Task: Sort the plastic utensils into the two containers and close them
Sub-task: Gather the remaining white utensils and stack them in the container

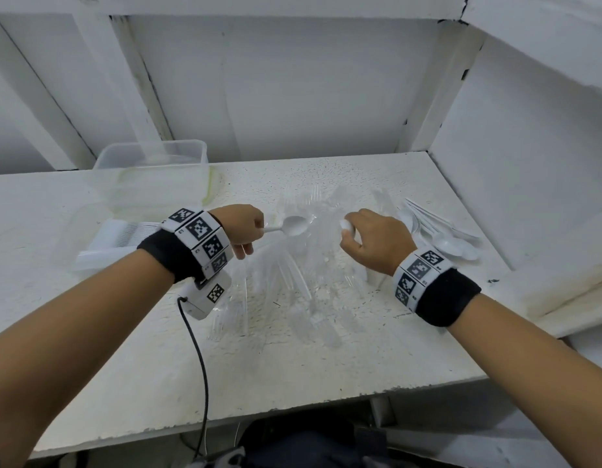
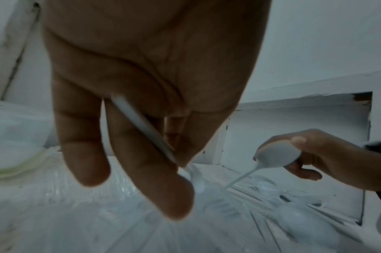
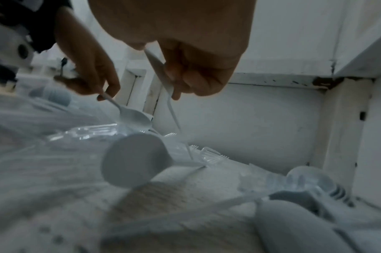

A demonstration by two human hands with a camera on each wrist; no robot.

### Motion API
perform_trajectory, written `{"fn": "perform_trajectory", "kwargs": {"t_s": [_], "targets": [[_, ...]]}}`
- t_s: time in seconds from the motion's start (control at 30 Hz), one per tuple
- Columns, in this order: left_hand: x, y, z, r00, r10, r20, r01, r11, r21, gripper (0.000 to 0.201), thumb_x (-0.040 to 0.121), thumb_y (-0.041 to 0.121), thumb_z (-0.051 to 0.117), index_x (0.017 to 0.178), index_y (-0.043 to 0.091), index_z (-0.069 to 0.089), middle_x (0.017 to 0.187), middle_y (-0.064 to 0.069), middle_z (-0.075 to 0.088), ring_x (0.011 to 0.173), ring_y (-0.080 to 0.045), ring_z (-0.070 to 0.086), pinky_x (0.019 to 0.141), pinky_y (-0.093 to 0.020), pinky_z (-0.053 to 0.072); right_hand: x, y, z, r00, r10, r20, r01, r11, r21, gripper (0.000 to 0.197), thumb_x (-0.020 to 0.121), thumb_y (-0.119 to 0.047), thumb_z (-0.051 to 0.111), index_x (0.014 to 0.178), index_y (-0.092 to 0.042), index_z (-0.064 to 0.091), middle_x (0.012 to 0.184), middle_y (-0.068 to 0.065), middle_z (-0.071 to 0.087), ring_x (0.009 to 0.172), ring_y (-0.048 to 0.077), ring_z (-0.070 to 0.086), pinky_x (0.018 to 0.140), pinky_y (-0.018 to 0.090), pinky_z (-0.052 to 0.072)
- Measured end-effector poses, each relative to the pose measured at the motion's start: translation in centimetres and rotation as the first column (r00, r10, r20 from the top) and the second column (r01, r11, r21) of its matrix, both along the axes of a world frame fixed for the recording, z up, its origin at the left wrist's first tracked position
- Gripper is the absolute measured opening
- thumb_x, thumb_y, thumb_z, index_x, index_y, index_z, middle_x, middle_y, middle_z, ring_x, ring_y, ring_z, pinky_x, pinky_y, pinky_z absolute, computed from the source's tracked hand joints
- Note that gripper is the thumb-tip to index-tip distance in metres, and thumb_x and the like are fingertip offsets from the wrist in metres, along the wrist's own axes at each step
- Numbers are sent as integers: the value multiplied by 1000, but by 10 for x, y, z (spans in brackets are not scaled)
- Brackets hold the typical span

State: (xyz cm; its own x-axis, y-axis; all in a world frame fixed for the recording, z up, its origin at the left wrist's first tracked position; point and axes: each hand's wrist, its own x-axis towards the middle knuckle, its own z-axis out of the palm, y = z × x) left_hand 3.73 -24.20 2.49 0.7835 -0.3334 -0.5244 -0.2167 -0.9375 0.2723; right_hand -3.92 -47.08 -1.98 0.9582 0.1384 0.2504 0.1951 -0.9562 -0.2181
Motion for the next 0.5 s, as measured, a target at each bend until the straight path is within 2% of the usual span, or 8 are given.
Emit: {"fn": "perform_trajectory", "kwargs": {"t_s": [0.1, 0.17, 0.23, 0.27, 0.33, 0.4, 0.5], "targets": [[-3, 3, -4, 997, 74, -19, -75, 996, -50, 19, 94, 10, 36, 103, 4, 52, 71, 1, 67, 58, -13, 62, 52, -22, 44, 9, 3, 4, 1000, -24, -19, 26, 993, 117, 45, 78, -48, 13, 71, -13, 40, 55, -7, 36, 49, 14, 36, 46, 23, 22], [-6, 3, -5, 998, 61, -5, -61, 997, -44, 20, 94, 9, 36, 105, 4, 51, 71, 1, 63, 56, -12, 54, 50, -21, 41, 14, 3, 7, 998, -56, -17, 58, 989, 133, 39, 83, -41, 18, 73, -12, 41, 53, -5, 38, 48, 14, 36, 47, 26, 24], [-8, 3, -8, 999, 32, 28, -31, 999, -21, 22, 95, 10, 36, 110, 4, 51, 75, 0, 58, 60, -13, 48, 50, -21, 35, 18, 1, 12, 996, -93, -14, 94, 988, 122, 38, 88, -34, 23, 83, -8, 50, 59, 0, 46, 54, 20, 43, 54, 27, 28], [-9, 3, -9, 998, 17, 59, -16, 1000, -16, 25, 96, 12, 36, 114, 5, 51, 82, -2, 58, 66, -15, 48, 53, -22, 34, 20, -1, 14, 993, -118, -18, 119, 986, 114, 38, 92, -31, 26, 92, -5, 54, 64, 3, 50, 59, 22, 46, 56, 27, 30], [-9, 4, -13, 994, 14, 107, -11, 1000, -29, 29, 97, 17, 36, 119, 6, 51, 102, -7, 56, 84, -18, 46, 66, -24, 34, 23, -6, 20, 985, -167, -42, 171, 977, 129, 33, 98, -22, 32, 107, -2, 56, 69, 7, 54, 64, 25, 52, 58, 29, 35], [-10, 6, -17, 990, 42, 137, -34, 998, -59, 30, 97, 19, 36, 118, 6, 52, 104, -6, 52, 89, -19, 45, 74, -27, 33, 25, -12, 24, 977, -202, -72, 213, 953, 215, 30, 98, -19, 34, 109, -3, 57, 67, 7, 56, 62, 27, 61, 58, 33, 47], [-11, 8, -21, 976, 86, 198, -57, 987, -149, 24, 97, 24, 40, 106, 7, 55, 94, -3, 52, 84, -20, 47, 70, -27, 34, 24, -20, 23, 956, -252, -153, 295, 836, 463, 18, 94, -16, 43, 103, -9, 57, 69, 8, 59, 52, 15, 63, 60, 34, 55]]}}
